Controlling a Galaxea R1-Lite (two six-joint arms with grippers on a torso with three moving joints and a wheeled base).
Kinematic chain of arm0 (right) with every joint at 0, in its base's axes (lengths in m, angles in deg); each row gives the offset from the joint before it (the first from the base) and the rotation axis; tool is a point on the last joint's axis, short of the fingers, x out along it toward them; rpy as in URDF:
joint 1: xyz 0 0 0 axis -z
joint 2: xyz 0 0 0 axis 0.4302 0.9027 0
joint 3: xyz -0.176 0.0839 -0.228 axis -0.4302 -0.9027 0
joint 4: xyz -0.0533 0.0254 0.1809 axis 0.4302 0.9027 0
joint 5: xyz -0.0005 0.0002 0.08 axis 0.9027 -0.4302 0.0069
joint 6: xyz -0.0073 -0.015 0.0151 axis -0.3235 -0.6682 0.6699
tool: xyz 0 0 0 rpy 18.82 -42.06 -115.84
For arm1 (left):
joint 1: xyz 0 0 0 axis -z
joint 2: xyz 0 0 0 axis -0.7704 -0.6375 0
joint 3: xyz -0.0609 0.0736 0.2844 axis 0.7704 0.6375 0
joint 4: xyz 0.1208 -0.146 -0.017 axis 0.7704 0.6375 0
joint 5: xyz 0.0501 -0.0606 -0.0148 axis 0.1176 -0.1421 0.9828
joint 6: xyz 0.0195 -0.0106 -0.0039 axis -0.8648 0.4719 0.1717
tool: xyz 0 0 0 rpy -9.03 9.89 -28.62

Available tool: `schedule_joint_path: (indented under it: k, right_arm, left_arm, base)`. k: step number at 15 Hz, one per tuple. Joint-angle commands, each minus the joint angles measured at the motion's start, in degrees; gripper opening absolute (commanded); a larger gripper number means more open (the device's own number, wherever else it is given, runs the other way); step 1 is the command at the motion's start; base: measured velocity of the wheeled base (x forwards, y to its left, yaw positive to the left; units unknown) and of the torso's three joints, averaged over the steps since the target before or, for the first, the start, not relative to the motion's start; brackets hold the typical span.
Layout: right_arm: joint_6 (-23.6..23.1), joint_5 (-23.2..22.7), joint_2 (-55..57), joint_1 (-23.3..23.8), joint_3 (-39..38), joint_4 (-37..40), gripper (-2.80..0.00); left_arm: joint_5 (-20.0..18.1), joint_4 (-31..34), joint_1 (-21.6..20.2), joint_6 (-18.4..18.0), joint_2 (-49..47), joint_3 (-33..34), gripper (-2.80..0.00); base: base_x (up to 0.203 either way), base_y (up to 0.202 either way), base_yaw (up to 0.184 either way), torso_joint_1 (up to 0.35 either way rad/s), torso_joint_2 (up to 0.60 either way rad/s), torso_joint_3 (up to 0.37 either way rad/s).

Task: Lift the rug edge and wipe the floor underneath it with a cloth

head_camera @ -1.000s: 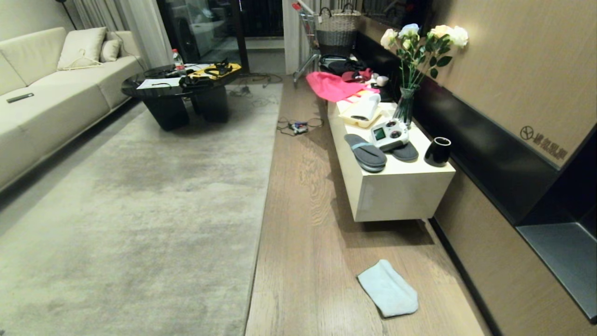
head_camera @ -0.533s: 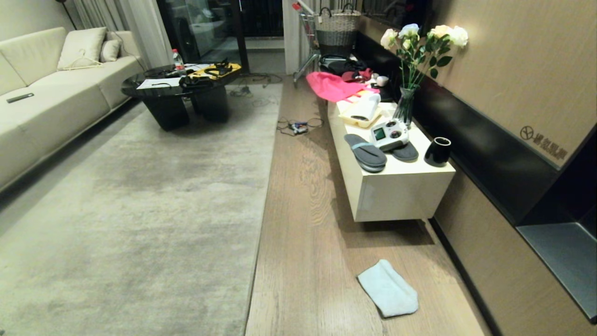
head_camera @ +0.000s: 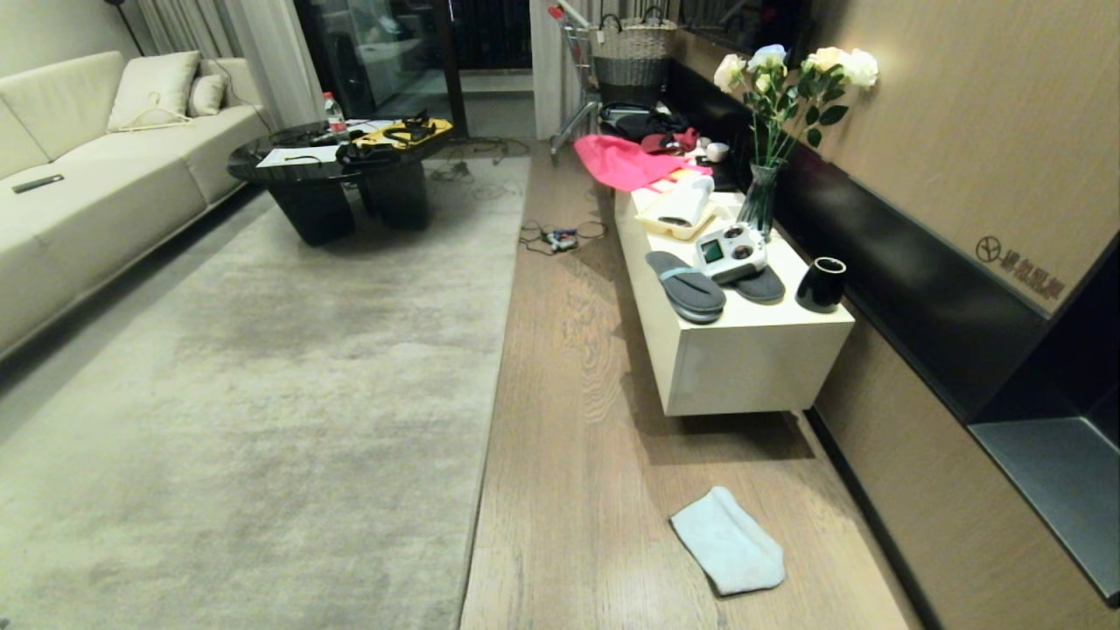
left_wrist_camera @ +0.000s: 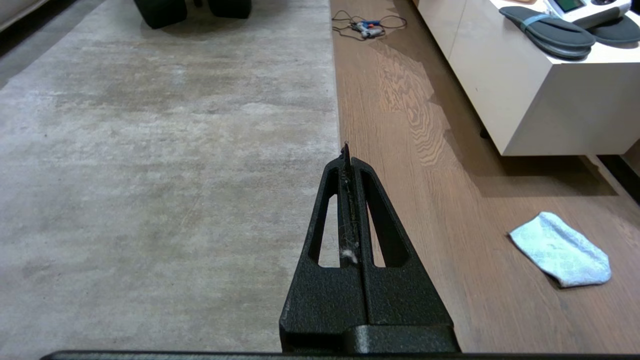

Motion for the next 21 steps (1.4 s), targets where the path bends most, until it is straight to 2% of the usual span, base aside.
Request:
schedule_joint_path:
  k: [1, 11, 21]
  right_arm:
    - [-0.12, 0.03, 0.0, -0.02, 0.0, 0.02, -2.8]
    - [0.05, 0.03, 0.0, -0.03, 0.0, -0.06, -2.8]
    - [0.14, 0.03, 0.0, -0.04, 0.0, -0.06, -2.8]
  left_arm:
    - [0.0, 0.0, -0.01, 0.05, 0.0, 0.0, -2.8]
    - [0.0, 0.0, -0.01, 0.05, 0.0, 0.0, -2.8]
    - [0.0, 0.0, -0.01, 0.05, 0.0, 0.0, -2.8]
  base:
    - [0.0, 0.0, 0.0, 0.0, 0.0, 0.0]
    - [0.0, 0.0, 0.0, 0.007, -0.37, -0.364]
    - [0.0, 0.0, 0.0, 0.128, -0.49, -0.367]
